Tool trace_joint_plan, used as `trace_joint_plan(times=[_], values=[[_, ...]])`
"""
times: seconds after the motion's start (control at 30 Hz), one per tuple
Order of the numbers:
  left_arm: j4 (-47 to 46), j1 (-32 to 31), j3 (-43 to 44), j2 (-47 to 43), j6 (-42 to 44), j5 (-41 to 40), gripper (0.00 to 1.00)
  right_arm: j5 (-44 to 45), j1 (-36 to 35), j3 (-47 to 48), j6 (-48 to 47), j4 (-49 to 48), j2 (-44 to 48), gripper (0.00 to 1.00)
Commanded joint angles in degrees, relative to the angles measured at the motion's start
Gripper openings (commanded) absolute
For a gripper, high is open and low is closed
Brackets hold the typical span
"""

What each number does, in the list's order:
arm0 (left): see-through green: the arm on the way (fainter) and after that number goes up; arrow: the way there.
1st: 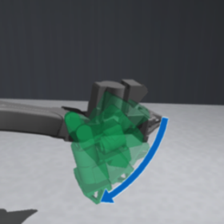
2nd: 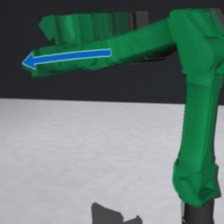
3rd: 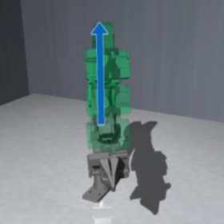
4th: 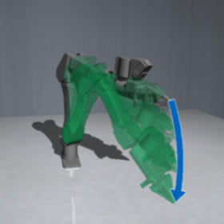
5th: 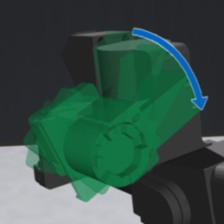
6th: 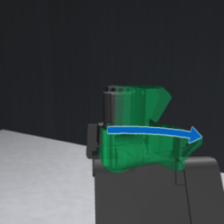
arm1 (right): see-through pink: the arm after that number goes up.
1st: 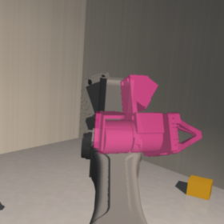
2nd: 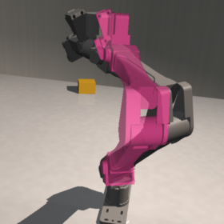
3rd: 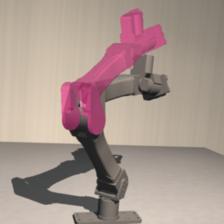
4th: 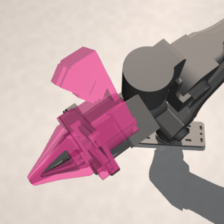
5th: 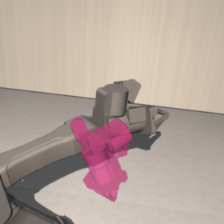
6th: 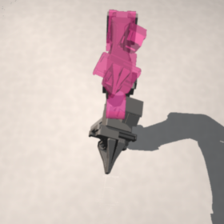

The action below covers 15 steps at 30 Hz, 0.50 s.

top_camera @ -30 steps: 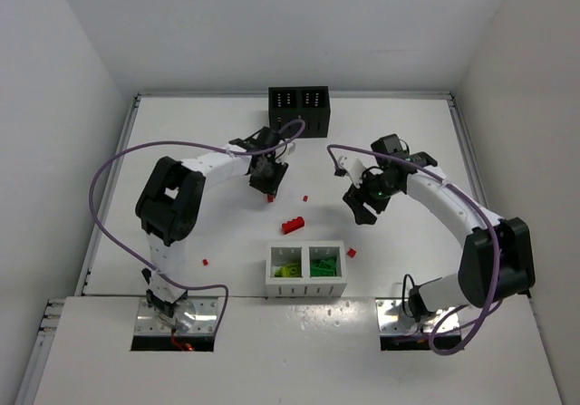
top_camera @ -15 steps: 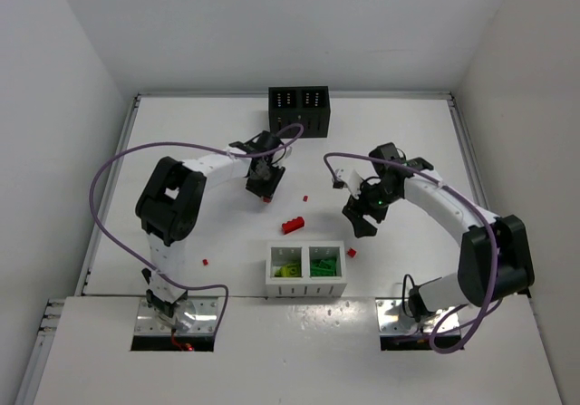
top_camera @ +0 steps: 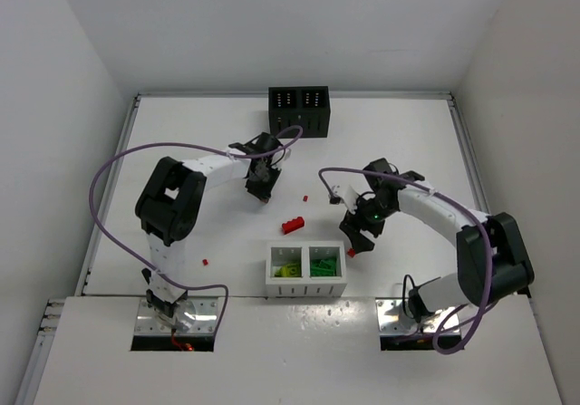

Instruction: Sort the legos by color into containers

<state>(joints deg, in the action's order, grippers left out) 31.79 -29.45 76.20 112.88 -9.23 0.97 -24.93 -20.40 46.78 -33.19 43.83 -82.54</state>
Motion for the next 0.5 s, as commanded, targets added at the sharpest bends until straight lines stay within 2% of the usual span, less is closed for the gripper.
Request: trace_joint_plan(times=[0.0, 0.2, 0.47], values=[[0.29, 0.98, -0.44, 0.50, 0.09, 0.79, 0.06, 0.58, -1.82, -1.08, 3.30, -5.42, -0.60, 0.79], [0.29, 1.50, -0.44, 1.11, 0.09, 0.79, 0.04, 1.90, -4.99, -1.69, 7.78, -6.74, -2.79, 0.75], [0.29, 1.50, 0.08, 1.11, 0.09, 0.79, 0.03, 8.49, -8.24, -4.42, 10.60, -12.89, -4.12, 0.70]])
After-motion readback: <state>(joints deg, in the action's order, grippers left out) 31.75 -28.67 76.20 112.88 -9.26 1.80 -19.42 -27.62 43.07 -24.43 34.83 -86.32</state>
